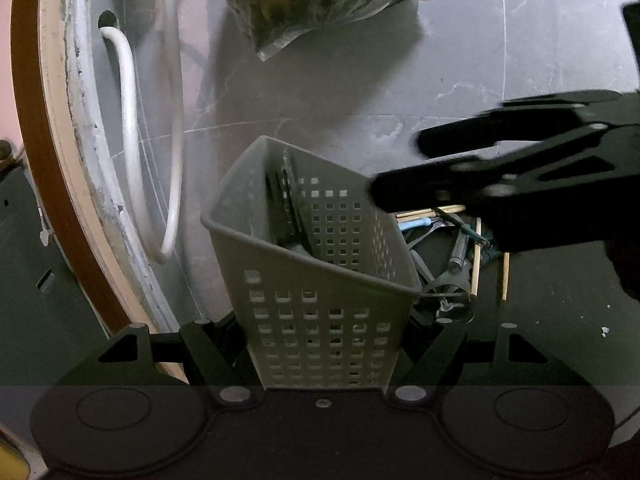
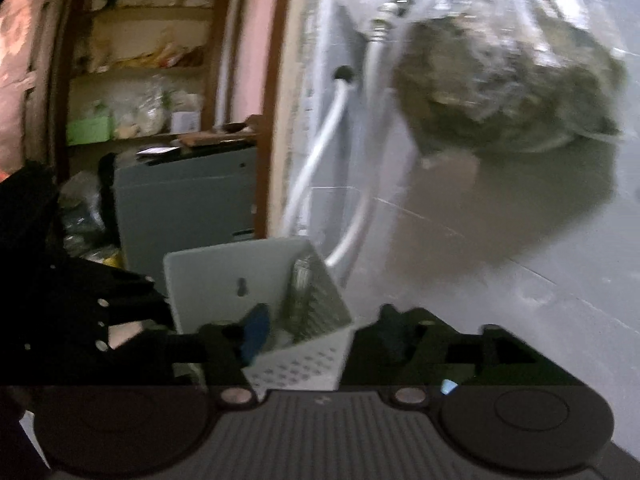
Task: Organize utensils
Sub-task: 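Withdraw the right gripper from the caddy toward the utensil pile, then lower the right gripper into the utensil pile toward the silver peeler, then close the right gripper on the silver peeler handle and lift it, then carry the silver peeler over the white caddy with the right gripper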
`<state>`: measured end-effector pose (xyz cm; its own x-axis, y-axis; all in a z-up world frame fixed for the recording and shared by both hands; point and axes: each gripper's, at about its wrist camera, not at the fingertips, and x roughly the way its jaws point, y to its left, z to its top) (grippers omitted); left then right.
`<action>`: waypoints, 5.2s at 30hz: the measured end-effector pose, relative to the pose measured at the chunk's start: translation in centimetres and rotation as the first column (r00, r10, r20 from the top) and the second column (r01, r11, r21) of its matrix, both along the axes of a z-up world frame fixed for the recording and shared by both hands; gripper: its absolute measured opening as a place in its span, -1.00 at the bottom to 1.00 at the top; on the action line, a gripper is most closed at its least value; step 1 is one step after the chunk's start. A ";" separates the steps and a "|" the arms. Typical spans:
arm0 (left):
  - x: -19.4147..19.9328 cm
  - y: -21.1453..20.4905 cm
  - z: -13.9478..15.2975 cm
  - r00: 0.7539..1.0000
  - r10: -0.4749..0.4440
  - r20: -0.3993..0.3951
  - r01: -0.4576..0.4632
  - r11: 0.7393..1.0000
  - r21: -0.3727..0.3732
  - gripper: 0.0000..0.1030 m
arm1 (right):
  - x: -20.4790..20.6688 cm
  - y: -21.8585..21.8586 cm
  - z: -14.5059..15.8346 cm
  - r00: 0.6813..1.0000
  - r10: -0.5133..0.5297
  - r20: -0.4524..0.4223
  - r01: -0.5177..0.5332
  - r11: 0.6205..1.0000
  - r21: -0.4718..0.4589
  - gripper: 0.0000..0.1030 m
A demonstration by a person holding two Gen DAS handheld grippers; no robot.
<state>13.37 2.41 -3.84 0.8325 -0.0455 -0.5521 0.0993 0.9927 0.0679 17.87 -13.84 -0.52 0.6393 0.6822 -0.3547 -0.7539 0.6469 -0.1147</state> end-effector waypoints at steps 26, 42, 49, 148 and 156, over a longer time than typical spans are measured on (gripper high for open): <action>-0.1 -0.4 0.0 1.000 -0.011 -0.009 0.011 1.000 0.025 0.48 | -0.4 -3.2 -9.9 0.938 -0.328 0.112 0.342 0.826 -0.447 0.99; -0.4 -0.3 0.0 1.000 0.008 -0.008 -0.008 1.000 0.026 0.48 | 2.0 -0.8 -13.1 0.950 0.106 0.295 0.121 0.744 -0.657 0.74; -0.6 -0.4 0.1 1.000 0.028 -0.009 -0.028 0.999 0.029 0.48 | 2.5 0.4 -13.9 0.926 0.208 0.314 0.071 0.722 -0.688 0.23; -0.8 -0.9 0.0 0.997 0.071 0.001 -0.071 0.997 -0.001 0.48 | 17.6 0.3 -8.1 0.823 0.366 -0.434 -0.568 0.511 -0.645 -0.59; -0.7 -0.8 0.0 0.998 0.070 0.001 -0.070 0.998 -0.001 0.48 | 14.8 -1.2 -8.0 0.861 0.426 -0.279 -0.493 0.558 -0.668 -0.62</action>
<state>12.62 1.57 -3.84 0.8345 0.0125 -0.5509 0.0297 0.9973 0.0675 32.66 -15.04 -8.49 0.2598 0.4004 -0.8787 -0.9528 -0.0418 -0.3007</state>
